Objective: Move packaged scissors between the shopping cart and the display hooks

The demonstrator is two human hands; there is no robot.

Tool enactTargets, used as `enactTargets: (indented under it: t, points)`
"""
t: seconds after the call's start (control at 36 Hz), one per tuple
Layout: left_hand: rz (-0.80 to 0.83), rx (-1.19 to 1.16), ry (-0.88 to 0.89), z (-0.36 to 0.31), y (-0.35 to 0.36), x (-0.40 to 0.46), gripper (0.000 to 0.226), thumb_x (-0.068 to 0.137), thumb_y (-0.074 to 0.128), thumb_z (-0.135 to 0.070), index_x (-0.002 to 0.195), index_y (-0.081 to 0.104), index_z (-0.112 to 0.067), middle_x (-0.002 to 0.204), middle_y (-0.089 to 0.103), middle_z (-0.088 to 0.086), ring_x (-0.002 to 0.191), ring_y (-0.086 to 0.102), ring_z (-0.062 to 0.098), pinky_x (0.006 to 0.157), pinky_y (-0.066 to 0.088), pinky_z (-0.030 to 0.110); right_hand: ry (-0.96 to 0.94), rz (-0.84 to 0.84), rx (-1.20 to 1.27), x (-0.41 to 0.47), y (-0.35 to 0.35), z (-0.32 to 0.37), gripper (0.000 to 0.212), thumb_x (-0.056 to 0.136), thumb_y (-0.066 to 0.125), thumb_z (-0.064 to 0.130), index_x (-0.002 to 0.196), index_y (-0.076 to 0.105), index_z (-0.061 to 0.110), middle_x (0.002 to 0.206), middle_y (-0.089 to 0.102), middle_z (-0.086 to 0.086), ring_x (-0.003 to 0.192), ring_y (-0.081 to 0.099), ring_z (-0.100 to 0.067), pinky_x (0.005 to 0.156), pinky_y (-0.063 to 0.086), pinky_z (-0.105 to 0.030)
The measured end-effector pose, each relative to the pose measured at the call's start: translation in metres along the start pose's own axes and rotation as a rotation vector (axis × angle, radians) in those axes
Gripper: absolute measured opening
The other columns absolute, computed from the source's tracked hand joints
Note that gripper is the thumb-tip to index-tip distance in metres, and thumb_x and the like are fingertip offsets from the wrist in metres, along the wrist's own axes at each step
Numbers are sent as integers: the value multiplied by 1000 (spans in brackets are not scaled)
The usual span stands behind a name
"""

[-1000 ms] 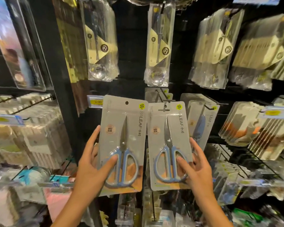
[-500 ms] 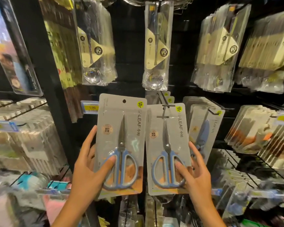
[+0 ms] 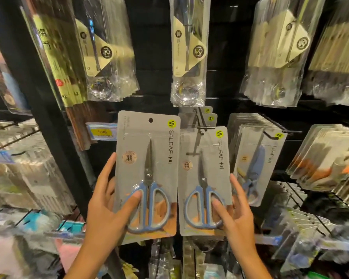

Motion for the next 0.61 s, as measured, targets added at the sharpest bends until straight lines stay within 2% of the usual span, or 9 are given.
enactTargets:
  t: [0.06,0.08,0.14,0.19,0.25,0.31,0.42,0.53,0.61]
  points:
    - [-2,0,-3,1,1,1,89,76,74,-21,151,33,-46,135,54,-38,123,58,-5,97,52,20,-4,28,-62,5,5,1,72,94,68,17,146,38,56,130,62,23,125,57,-34,104,46,-62]
    - [-4,1,-4,1,2,1,89,76,74,-21,151,33,-47,133,55,-39,122,59,-5,95,52,16,-6,49,-100,8,9,2,72,96,65,19,149,32,54,120,65,19,121,51,-45,102,42,-66]
    - [-11,11,-7,0,3,3,89,76,74,-21,150,33,-47,130,56,-40,120,59,-6,89,52,10,-4,85,-170,15,17,0,71,100,59,23,153,21,50,122,58,3,117,37,-51,97,39,-62]
    - [-20,15,-10,-1,4,4,90,75,74,-21,150,33,-47,127,56,-43,117,60,-9,82,51,6,-16,89,-255,25,21,-6,72,102,55,31,153,12,56,117,47,-18,92,52,-54,76,51,-59]
    - [-24,11,-13,-2,5,5,89,75,74,-19,150,33,-45,124,57,-44,114,60,-11,79,51,5,-36,102,-335,38,23,-22,72,102,50,40,150,2,63,72,47,-22,52,42,-37,50,38,-42]
    - [-26,9,-18,-3,5,5,89,76,73,-18,150,33,-45,122,58,-44,113,61,-11,80,52,6,-42,120,-403,52,25,-38,72,103,46,45,149,-6,63,50,37,-2,45,36,-21,47,30,-36]
    - [-27,-6,-28,-1,4,6,88,76,73,-18,149,34,-49,129,61,-33,118,62,-3,86,55,14,-38,132,-469,76,37,-55,72,104,39,49,149,-15,60,54,42,2,46,40,-22,48,31,-35]
    - [-36,1,-19,-2,4,7,88,76,73,-17,149,35,-48,126,61,-35,116,62,-4,84,55,12,-34,115,-539,96,45,-64,73,105,37,47,148,-21,58,57,48,-5,43,40,-22,44,32,-37]
    - [-40,4,-10,-5,4,7,89,76,73,-17,149,34,-47,126,58,-40,117,60,-7,83,55,11,-19,118,-575,107,50,-66,73,107,36,44,148,-23,57,89,64,0,52,54,-21,47,45,-42]
Point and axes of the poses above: each hand's wrist, its own x-axis towards the middle knuckle, its own y-axis out of the palm, z = x × y, the point moved 7 cm from there along x, towards the middle knuckle
